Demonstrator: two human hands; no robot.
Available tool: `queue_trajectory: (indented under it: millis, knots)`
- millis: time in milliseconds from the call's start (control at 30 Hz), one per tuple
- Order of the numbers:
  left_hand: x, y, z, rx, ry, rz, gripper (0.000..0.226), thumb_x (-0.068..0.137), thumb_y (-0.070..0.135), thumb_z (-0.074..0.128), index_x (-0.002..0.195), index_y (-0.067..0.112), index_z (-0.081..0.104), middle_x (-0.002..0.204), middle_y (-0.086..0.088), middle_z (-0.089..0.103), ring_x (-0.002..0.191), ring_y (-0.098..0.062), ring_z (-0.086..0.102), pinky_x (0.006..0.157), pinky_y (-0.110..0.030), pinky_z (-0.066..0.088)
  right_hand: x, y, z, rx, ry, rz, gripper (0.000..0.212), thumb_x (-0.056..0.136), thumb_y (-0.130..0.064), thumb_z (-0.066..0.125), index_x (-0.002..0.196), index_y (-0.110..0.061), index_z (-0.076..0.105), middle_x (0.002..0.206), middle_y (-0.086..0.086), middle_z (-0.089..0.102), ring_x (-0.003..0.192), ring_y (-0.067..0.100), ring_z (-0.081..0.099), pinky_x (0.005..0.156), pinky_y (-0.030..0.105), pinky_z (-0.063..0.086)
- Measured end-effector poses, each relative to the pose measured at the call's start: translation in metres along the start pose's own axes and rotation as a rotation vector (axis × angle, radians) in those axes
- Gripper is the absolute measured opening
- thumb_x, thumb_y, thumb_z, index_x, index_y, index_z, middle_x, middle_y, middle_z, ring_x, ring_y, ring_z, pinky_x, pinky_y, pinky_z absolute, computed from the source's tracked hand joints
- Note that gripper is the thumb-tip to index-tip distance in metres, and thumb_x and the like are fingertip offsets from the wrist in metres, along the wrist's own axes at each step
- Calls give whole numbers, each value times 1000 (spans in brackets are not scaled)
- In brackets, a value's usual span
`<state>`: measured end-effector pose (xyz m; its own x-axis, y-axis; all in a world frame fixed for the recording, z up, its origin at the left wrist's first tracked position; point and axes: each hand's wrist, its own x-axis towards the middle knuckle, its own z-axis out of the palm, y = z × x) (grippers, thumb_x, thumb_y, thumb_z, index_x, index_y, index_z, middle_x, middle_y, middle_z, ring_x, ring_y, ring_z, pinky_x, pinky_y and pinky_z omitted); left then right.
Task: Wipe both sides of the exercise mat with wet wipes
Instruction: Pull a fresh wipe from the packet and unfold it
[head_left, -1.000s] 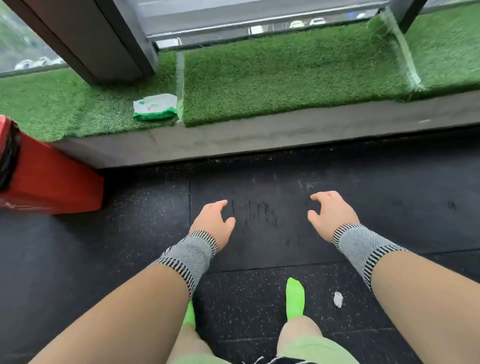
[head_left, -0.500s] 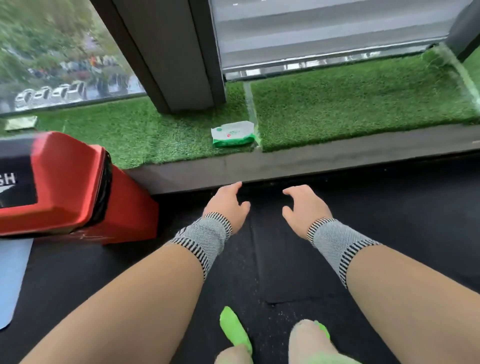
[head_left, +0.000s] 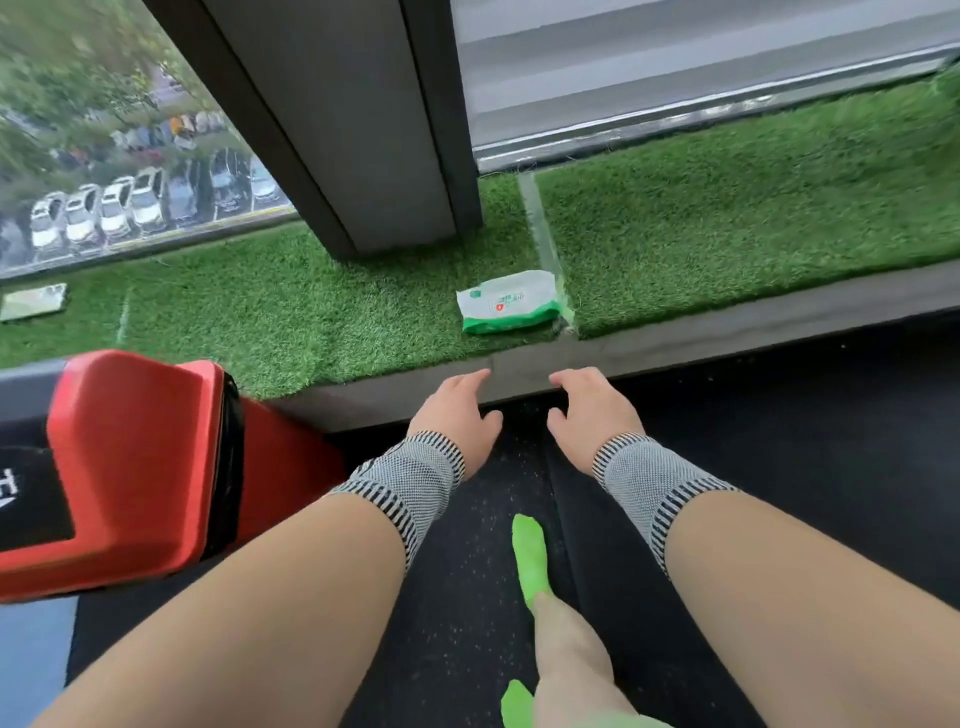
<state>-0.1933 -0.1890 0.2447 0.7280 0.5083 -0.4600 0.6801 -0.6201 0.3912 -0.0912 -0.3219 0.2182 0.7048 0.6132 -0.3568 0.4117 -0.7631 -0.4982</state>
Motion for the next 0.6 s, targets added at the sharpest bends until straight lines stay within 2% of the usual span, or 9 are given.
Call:
queue_trajectory:
  millis: [267, 433, 533, 600]
  knots:
    - [159, -35, 13, -11, -32, 14, 53, 99, 26, 51, 150, 22, 36, 157, 2, 30, 142, -17, 32, 117, -35, 29, 155, 1, 26, -109, 3, -39, 35, 96, -25, 43, 131, -19, 50, 129, 1, 50, 113, 19, 52, 94, 33, 42]
    - [261, -66, 29, 5, 37, 55, 43, 99, 17, 49, 142, 19, 49, 152, 4, 38, 133, -15, 44, 112, -30, 33, 251, 12, 63, -177, 50, -104, 31, 96, -23, 46, 124, -15, 56, 121, 2, 55, 112, 20, 50, 94, 30, 39]
    - [329, -69, 46, -7, 63, 113, 46, 98, 21, 53, 144, 19, 47, 153, 4, 38, 136, -15, 41, 114, -30, 30, 303, 25, 89, -226, 88, -150, 33, 95, -24, 49, 127, -14, 54, 128, 3, 51, 121, 22, 42, 100, 31, 34]
    - [359, -75, 62, -19, 14, 112, 55, 97, 29, 57, 148, 19, 40, 156, 3, 32, 140, -16, 36, 116, -32, 28, 330, 35, 106, -304, 59, -176, 41, 95, -28, 50, 134, -17, 48, 141, 2, 43, 130, 23, 33, 108, 33, 27]
